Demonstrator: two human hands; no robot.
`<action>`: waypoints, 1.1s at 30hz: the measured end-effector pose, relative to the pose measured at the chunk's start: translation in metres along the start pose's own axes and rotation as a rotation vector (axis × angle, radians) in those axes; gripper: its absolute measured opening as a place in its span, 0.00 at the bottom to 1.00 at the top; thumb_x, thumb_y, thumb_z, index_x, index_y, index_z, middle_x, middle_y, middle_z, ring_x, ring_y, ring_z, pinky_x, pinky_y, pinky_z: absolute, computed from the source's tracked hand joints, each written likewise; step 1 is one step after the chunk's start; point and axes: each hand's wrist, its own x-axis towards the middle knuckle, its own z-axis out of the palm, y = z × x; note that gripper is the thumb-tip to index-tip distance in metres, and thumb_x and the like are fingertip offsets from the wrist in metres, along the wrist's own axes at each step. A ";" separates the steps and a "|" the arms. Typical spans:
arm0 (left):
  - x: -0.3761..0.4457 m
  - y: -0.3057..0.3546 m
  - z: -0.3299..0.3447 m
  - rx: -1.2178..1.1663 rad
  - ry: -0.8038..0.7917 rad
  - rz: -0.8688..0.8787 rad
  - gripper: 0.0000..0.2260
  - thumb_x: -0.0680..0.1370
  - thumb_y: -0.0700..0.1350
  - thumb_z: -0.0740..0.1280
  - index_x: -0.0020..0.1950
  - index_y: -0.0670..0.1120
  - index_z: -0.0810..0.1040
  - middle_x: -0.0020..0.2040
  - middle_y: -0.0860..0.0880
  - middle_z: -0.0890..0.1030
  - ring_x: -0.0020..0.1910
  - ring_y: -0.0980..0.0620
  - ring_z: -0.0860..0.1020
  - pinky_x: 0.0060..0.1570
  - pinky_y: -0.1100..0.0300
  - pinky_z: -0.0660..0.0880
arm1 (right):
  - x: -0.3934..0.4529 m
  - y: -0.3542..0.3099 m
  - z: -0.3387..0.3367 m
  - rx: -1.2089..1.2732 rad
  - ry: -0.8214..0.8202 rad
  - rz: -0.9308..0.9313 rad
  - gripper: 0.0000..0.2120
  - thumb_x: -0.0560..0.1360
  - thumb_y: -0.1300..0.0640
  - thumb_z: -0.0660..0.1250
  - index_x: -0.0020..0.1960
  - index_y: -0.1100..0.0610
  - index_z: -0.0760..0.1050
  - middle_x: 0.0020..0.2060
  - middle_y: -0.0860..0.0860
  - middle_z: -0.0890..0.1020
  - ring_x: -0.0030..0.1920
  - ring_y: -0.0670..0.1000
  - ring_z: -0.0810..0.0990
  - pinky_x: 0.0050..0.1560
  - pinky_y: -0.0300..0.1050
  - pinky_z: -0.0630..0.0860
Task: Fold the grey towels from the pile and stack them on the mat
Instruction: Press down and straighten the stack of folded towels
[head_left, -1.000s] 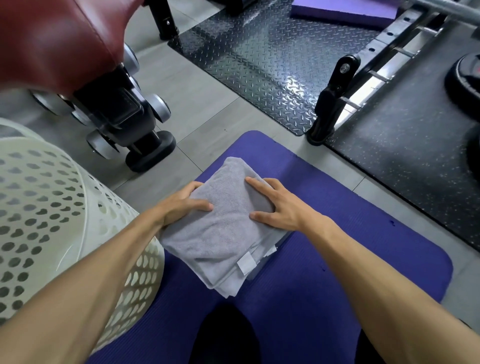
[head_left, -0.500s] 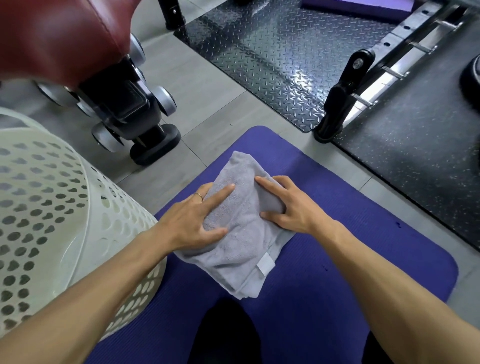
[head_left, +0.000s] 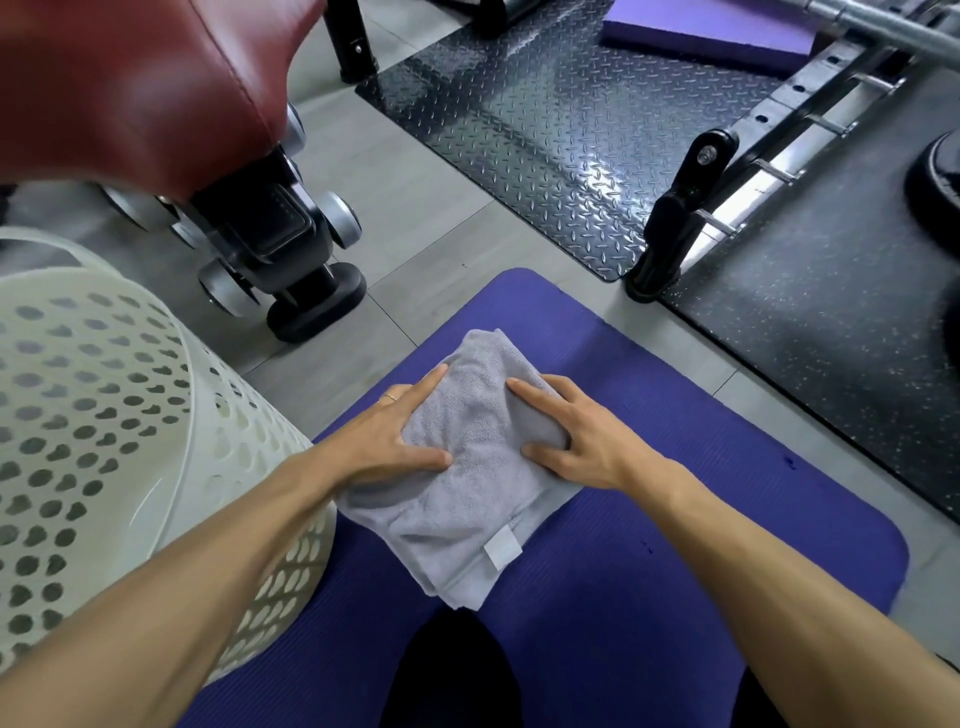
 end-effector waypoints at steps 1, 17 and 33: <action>-0.001 0.000 0.002 -0.016 0.017 0.002 0.47 0.65 0.67 0.71 0.74 0.75 0.43 0.74 0.53 0.61 0.71 0.51 0.65 0.68 0.53 0.65 | 0.000 -0.001 0.001 -0.009 0.031 0.002 0.35 0.74 0.43 0.67 0.76 0.33 0.54 0.74 0.43 0.60 0.64 0.51 0.74 0.61 0.53 0.75; -0.006 0.016 -0.002 -0.146 0.034 0.060 0.42 0.71 0.61 0.73 0.77 0.69 0.51 0.77 0.64 0.60 0.73 0.59 0.63 0.73 0.53 0.63 | -0.014 -0.012 -0.003 0.012 0.082 0.037 0.35 0.74 0.49 0.70 0.75 0.35 0.58 0.73 0.39 0.58 0.66 0.50 0.71 0.60 0.51 0.76; -0.045 -0.015 0.025 -0.455 0.141 -0.092 0.35 0.73 0.53 0.75 0.76 0.63 0.61 0.68 0.63 0.71 0.64 0.61 0.73 0.63 0.56 0.71 | 0.015 -0.033 -0.006 -0.006 -0.206 0.024 0.39 0.73 0.42 0.72 0.77 0.37 0.55 0.73 0.45 0.61 0.70 0.48 0.65 0.69 0.45 0.65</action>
